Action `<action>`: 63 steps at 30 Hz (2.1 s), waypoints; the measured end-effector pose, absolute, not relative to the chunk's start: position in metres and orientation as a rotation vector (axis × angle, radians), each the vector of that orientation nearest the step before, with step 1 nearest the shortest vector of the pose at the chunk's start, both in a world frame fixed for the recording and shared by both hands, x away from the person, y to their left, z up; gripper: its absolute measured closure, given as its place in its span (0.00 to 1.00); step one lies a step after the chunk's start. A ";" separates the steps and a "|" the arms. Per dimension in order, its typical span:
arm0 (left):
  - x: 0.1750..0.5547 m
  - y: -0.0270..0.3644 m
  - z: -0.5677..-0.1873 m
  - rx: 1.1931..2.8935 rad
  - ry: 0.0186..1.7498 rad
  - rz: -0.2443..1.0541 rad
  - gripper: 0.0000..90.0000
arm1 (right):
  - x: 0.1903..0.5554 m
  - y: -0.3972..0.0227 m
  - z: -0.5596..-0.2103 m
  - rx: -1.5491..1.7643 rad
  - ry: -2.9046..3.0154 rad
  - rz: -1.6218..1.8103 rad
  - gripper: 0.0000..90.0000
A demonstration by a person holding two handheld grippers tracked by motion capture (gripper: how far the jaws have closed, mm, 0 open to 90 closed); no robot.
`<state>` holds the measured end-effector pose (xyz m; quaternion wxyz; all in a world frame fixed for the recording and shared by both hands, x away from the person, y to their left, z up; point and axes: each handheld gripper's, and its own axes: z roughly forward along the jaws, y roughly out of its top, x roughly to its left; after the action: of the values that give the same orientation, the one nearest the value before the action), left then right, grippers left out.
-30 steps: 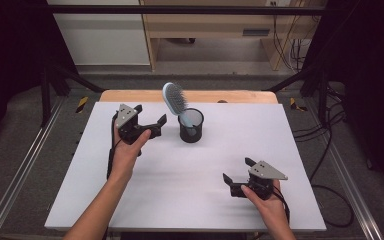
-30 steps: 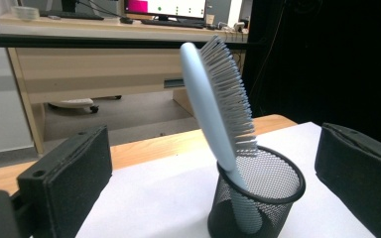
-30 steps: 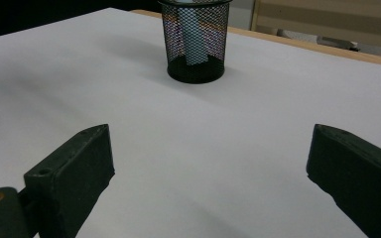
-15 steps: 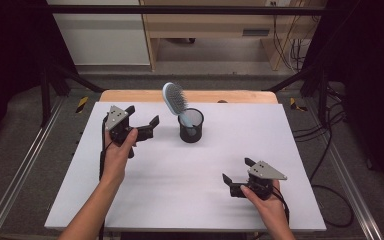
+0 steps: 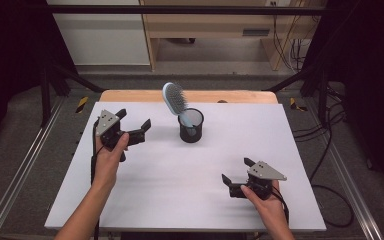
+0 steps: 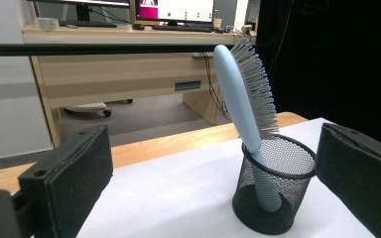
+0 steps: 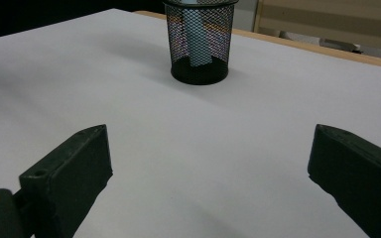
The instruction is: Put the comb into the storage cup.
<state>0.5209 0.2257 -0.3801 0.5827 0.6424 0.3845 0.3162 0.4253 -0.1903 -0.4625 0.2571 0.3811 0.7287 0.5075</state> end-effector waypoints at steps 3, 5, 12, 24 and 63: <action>0.519 0.229 -0.380 1.498 0.899 0.740 0.02 | 0.425 -0.191 -0.463 1.039 1.976 1.377 0.04; 0.517 0.232 -0.379 1.497 0.899 0.740 0.02 | 0.425 -0.191 -0.462 1.036 1.975 1.376 0.04; 0.511 0.242 -0.376 1.488 0.904 0.746 0.02 | 0.424 -0.192 -0.462 1.037 1.975 1.368 0.04; 0.500 0.262 -0.383 1.463 0.929 0.749 0.02 | 0.425 -0.194 -0.462 1.055 1.962 1.374 0.04; 0.437 0.307 -0.420 1.375 0.978 0.775 0.02 | 0.425 -0.208 -0.456 1.065 1.902 1.388 0.04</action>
<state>0.4369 0.3071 -0.4200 0.5992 0.5928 0.4216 0.3342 0.4245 -0.2078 -0.4556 0.2750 0.3961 0.7077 0.5164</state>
